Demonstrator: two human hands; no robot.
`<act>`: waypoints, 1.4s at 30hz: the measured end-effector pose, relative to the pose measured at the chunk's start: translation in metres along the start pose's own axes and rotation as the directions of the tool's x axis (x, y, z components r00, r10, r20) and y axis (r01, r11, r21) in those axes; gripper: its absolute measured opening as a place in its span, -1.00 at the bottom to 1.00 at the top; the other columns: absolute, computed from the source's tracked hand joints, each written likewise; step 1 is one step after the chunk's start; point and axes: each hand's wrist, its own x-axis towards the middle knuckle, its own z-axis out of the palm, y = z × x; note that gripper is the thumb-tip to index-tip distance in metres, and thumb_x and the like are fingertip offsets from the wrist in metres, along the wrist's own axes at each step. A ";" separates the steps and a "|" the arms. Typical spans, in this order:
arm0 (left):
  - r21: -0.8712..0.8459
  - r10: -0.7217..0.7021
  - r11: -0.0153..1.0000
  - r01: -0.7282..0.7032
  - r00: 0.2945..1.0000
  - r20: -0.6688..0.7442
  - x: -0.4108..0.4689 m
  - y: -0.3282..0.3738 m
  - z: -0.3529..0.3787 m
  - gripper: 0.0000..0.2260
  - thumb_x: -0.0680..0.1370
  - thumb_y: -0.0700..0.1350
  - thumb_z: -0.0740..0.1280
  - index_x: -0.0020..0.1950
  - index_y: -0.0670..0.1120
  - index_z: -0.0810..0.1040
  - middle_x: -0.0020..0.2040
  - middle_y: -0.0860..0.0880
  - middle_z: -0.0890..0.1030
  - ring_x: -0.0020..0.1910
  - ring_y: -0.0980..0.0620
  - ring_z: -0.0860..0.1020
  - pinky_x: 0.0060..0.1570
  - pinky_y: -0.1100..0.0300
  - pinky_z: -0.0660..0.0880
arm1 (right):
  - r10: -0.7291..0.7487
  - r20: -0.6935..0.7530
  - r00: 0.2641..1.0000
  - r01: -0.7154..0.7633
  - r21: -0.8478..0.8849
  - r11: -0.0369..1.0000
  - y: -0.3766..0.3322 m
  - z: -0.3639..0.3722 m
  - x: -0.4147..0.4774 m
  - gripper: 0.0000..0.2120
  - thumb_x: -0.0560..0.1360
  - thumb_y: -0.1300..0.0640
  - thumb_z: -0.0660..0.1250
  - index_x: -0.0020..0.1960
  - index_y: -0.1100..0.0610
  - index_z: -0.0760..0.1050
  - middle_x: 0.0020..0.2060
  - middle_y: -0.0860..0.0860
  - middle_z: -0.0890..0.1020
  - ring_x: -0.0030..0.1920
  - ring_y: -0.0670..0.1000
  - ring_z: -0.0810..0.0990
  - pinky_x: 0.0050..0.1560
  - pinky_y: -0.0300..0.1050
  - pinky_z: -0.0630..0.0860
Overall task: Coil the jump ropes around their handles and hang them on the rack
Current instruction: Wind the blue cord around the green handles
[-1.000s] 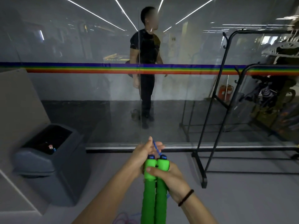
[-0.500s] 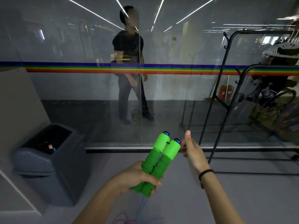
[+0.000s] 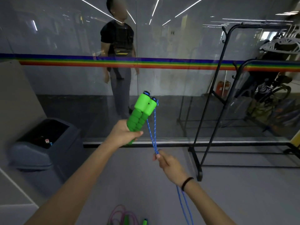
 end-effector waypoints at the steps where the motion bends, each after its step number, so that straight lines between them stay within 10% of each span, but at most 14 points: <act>1: 0.187 0.034 0.982 -0.026 0.999 -0.039 0.004 -0.004 0.000 -0.89 0.36 -0.20 0.48 -0.28 -0.11 0.56 -0.36 -0.07 0.61 -0.33 0.02 0.56 -0.25 0.17 0.44 | -0.046 0.105 0.993 0.063 -0.167 0.984 -0.011 -0.010 -0.003 -0.74 0.60 0.04 0.05 0.02 0.13 0.47 -0.39 -0.08 0.44 -0.31 -0.03 0.42 -0.21 -0.15 0.37; 5: 0.750 0.035 0.661 -0.024 0.999 0.001 -0.003 -0.010 0.015 -0.83 0.45 -0.12 0.33 0.04 -0.01 0.54 0.03 -0.13 0.63 0.06 -0.17 0.58 -0.03 0.06 0.47 | -0.131 0.316 0.940 0.284 -0.508 0.813 -0.064 -0.057 -0.002 -0.70 0.59 -0.02 0.08 0.03 0.15 0.49 -0.08 0.17 0.60 -0.02 0.16 0.53 -0.07 -0.04 0.40; 10: 0.842 0.159 0.377 -0.387 0.922 0.353 -0.018 -0.020 0.033 -0.62 0.44 -0.24 0.22 0.20 0.09 0.48 0.14 -0.03 0.59 0.18 -0.11 0.52 0.00 0.09 0.43 | -0.239 0.258 0.936 0.341 -0.495 0.799 -0.077 -0.109 0.028 -0.79 0.51 -0.01 0.27 -0.07 0.08 0.62 -0.18 0.04 0.68 -0.17 -0.06 0.59 -0.13 -0.20 0.43; 13: 0.722 0.325 0.399 -0.565 0.824 0.465 -0.021 -0.019 0.027 -0.55 0.41 -0.27 0.23 0.23 0.11 0.48 0.10 0.04 0.58 0.16 -0.04 0.49 0.01 0.13 0.38 | -0.207 0.212 0.955 0.257 -0.246 0.935 -0.049 -0.116 0.046 -0.84 0.46 0.05 0.35 -0.12 0.12 0.64 -0.29 -0.13 0.64 -0.33 -0.31 0.51 -0.20 -0.41 0.38; 16: 0.596 0.541 0.459 -0.659 0.739 0.402 -0.012 -0.022 0.015 -0.59 0.36 -0.28 0.29 0.12 0.09 0.54 -0.07 0.03 0.59 -0.01 -0.03 0.53 -0.18 0.14 0.39 | -0.127 0.176 0.976 0.096 0.172 0.980 -0.030 -0.101 0.040 -0.74 0.47 0.01 0.31 -0.36 0.07 0.49 -0.53 -0.12 0.42 -0.51 -0.13 0.35 -0.44 -0.27 0.22; 20: 0.296 0.514 0.763 -0.575 0.817 0.261 -0.012 -0.022 0.017 -0.76 0.35 -0.10 0.40 0.00 0.06 0.54 -0.15 0.05 0.62 -0.12 0.07 0.58 -0.17 0.12 0.51 | -0.015 0.163 0.987 -0.074 0.525 0.848 -0.026 -0.072 0.027 -0.74 0.33 0.35 0.36 -0.38 0.00 0.52 -0.63 -0.15 0.51 -0.58 -0.23 0.45 -0.53 -0.42 0.34; 24: 0.104 0.348 0.931 -0.350 0.937 0.041 -0.011 -0.019 0.019 -0.78 0.29 -0.09 0.49 -0.09 -0.04 0.60 -0.33 0.14 0.57 -0.37 0.30 0.45 -0.27 0.24 0.42 | 0.078 0.092 0.993 -0.109 0.409 0.906 -0.021 -0.055 0.026 -0.62 0.60 0.05 0.07 -0.38 0.07 0.31 -0.60 -0.12 0.29 -0.60 -0.20 0.18 -0.58 -0.41 0.13; 30: 0.249 0.143 0.965 -0.085 0.964 -0.224 -0.004 -0.018 0.014 -0.83 0.33 -0.10 0.49 -0.11 -0.04 0.59 -0.20 -0.09 0.66 -0.16 -0.10 0.61 -0.18 0.12 0.50 | -0.110 0.074 0.991 0.122 -0.172 0.978 -0.028 -0.057 0.012 -0.66 0.61 0.04 0.05 -0.32 0.04 0.35 -0.47 -0.10 0.39 -0.42 -0.15 0.39 -0.28 -0.25 0.30; 35: 0.717 0.183 0.692 -0.078 0.981 -0.070 -0.022 -0.011 0.023 -0.78 0.42 -0.12 0.34 0.06 0.03 0.52 0.02 -0.11 0.64 0.06 -0.21 0.56 -0.08 0.05 0.46 | -0.200 0.265 0.943 0.310 -0.486 0.817 -0.054 -0.076 0.002 -0.74 0.56 -0.03 0.15 -0.09 0.12 0.51 -0.22 0.13 0.61 -0.14 0.14 0.55 -0.17 -0.05 0.39; 42: 0.810 0.136 0.519 -0.273 0.962 0.237 -0.033 0.010 0.022 -0.69 0.44 -0.19 0.27 0.14 0.08 0.49 0.10 -0.07 0.60 0.15 -0.16 0.53 -0.04 0.07 0.43 | -0.266 0.166 0.950 0.313 -0.539 0.782 -0.078 -0.116 0.023 -0.75 0.35 -0.16 0.39 -0.13 -0.01 0.64 -0.41 -0.02 0.58 -0.37 -0.04 0.42 -0.22 0.00 0.50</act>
